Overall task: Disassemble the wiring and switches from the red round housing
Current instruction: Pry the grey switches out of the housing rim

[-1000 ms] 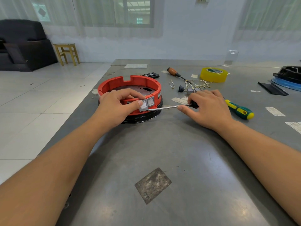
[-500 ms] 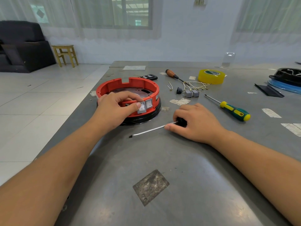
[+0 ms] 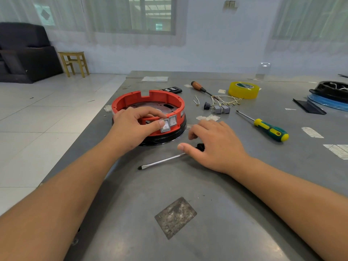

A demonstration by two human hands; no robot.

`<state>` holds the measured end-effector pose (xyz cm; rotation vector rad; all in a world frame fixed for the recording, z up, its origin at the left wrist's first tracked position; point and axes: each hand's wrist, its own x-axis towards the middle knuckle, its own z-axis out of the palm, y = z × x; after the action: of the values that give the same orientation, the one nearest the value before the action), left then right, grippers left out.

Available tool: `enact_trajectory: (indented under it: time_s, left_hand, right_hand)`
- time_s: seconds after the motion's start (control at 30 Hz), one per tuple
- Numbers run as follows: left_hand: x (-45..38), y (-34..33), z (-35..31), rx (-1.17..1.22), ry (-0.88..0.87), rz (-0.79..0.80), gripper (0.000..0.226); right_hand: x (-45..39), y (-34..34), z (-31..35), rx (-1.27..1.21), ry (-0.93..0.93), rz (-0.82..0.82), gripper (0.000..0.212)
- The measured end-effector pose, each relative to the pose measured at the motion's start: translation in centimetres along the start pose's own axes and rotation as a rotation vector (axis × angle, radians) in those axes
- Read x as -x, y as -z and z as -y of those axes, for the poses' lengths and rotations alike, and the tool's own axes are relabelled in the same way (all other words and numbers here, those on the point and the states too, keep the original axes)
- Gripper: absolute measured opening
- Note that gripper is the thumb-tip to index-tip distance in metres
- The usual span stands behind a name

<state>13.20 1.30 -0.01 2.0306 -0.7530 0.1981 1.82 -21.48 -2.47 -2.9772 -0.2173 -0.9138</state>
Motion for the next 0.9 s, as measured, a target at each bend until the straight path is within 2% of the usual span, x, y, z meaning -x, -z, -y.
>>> enact_trajectory:
  time_s: [0.07,0.17,0.3,0.5,0.6,0.7,0.9]
  left_hand:
    - [0.1,0.0,0.0,0.016,0.002,0.000,0.018]
    - [0.2,0.2,-0.1,0.017,0.007,-0.006,0.033]
    - [0.0,0.2,0.3,0.025,0.023,-0.009,0.031]
    - [-0.1,0.2,0.3,-0.020,0.004,0.002,0.041]
    - [0.0,0.1,0.0,-0.049,-0.049,0.011,0.045]
    - [0.4,-0.6,0.1,-0.102,-0.098,-0.051,0.034]
    - [1.7,-1.9,-0.4,-0.390,-0.318,-0.093,0.041]
  right_hand:
    - [-0.9,-0.1,1.0,-0.039,-0.009,-0.083,0.050]
    - [-2.3,-0.4,2.5,-0.041,0.026,-0.117,0.052]
    - [-3.6,-0.9,3.7,-0.023,0.058,-0.106,0.055]
    - [-3.9,-1.2,3.7,-0.034,0.065,-0.158,0.043]
    - [-3.7,-1.1,3.5,-0.071,0.077,-0.148,0.043]
    - [-3.2,-0.8,3.1,-0.208,0.045,-0.155,0.040]
    - [-2.1,-0.2,2.0,-0.421,-0.019,-0.218,0.040]
